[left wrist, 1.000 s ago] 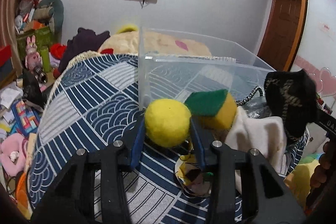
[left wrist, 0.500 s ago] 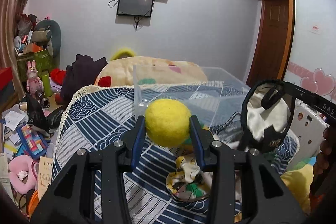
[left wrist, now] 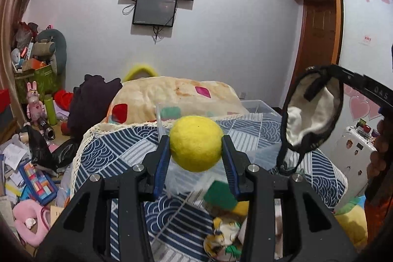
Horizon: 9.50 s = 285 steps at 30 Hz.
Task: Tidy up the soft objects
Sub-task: 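Carry the ball with the left tool into the clear box while the right tool drops the eye mask in, then grasp the white cloth with the left tool while the right tool grasps the green knit glove, then lower the white cloth into the box with the left tool while the right tool releases the glove inside, then grasp the yellow-green sponge with the left tool while the right tool grasps the bag of grey gloves, then place the sponge into the box with the left tool while the right tool drops the bag in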
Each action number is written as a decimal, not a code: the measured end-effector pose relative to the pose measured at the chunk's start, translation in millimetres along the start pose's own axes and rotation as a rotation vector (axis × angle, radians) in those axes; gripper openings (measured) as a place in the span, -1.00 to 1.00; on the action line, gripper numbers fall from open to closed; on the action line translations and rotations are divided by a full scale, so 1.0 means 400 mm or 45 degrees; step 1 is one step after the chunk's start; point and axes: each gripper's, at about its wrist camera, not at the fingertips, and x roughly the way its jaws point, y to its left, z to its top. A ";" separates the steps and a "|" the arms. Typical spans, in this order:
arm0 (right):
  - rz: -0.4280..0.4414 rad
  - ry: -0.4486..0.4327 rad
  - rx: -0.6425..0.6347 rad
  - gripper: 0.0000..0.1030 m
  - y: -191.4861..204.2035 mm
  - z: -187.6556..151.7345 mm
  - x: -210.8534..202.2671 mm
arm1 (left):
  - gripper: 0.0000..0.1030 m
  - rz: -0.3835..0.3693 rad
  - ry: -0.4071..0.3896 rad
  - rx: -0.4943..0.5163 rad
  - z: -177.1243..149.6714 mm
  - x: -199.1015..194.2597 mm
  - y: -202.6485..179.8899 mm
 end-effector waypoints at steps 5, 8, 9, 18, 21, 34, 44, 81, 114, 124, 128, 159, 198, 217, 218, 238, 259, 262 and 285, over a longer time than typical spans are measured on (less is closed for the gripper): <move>-0.021 -0.018 0.002 -0.81 0.013 0.022 0.061 | -0.20 -0.024 0.040 -0.031 0.029 0.045 0.022; -0.046 0.003 -0.017 -0.81 0.020 0.017 0.101 | -0.20 -0.035 0.098 -0.045 0.035 0.089 0.038; -0.058 0.018 -0.030 -0.81 0.025 0.012 0.117 | -0.20 -0.035 0.114 -0.052 0.033 0.102 0.043; -0.011 0.259 -0.080 -0.81 0.023 -0.074 0.221 | -0.20 -0.028 0.203 -0.030 0.014 0.189 0.050; 0.020 0.336 -0.080 -0.81 0.009 -0.097 0.236 | -0.20 -0.021 0.230 0.018 0.012 0.209 0.032; 0.116 0.539 -0.169 -0.70 0.009 -0.142 0.232 | -0.06 0.015 0.294 0.111 -0.003 0.232 -0.020; 0.147 0.438 -0.193 -0.20 0.019 -0.111 0.143 | 0.24 0.007 0.243 0.072 0.013 0.162 -0.030; 0.196 0.644 0.019 0.04 -0.028 -0.356 0.058 | 0.52 -0.141 0.305 0.054 -0.218 0.031 -0.186; 0.041 0.371 0.040 -0.83 -0.061 -0.211 -0.031 | -0.44 -0.185 0.112 -0.058 -0.077 -0.034 -0.071; 0.078 0.295 0.026 -0.83 -0.040 -0.150 0.003 | -0.44 -0.096 -0.021 -0.005 0.017 -0.034 -0.061; 0.103 0.273 0.010 -0.83 -0.025 -0.127 0.027 | -0.43 -0.055 -0.066 0.024 0.049 -0.010 -0.062; 0.241 0.563 -0.102 -0.82 0.088 -0.163 0.299 | -0.44 -0.032 0.242 -0.044 0.054 0.280 0.001; 0.208 0.373 -0.091 0.36 0.044 -0.153 0.076 | 0.94 0.032 0.059 0.020 -0.025 0.003 -0.030; 0.226 0.642 -0.042 0.36 0.057 -0.340 0.118 | 0.71 0.094 0.249 -0.062 -0.199 0.020 0.029; 0.219 0.634 -0.050 0.36 0.060 -0.343 0.109 | 0.56 0.091 0.263 -0.058 -0.202 0.025 0.031; 0.294 0.549 -0.076 -0.54 0.082 -0.312 0.019 | -0.41 0.010 0.292 -0.083 -0.217 0.017 0.027; 0.198 0.240 -0.039 -0.54 0.040 -0.126 -0.001 | -0.41 -0.035 -0.037 0.000 -0.004 -0.074 -0.017; 0.179 0.220 -0.039 -0.54 0.034 -0.108 0.014 | -0.41 -0.020 -0.050 0.028 0.008 -0.057 -0.023; 0.064 0.366 -0.021 -0.54 0.032 -0.130 0.207 | -0.41 -0.006 0.125 0.062 -0.007 0.200 -0.041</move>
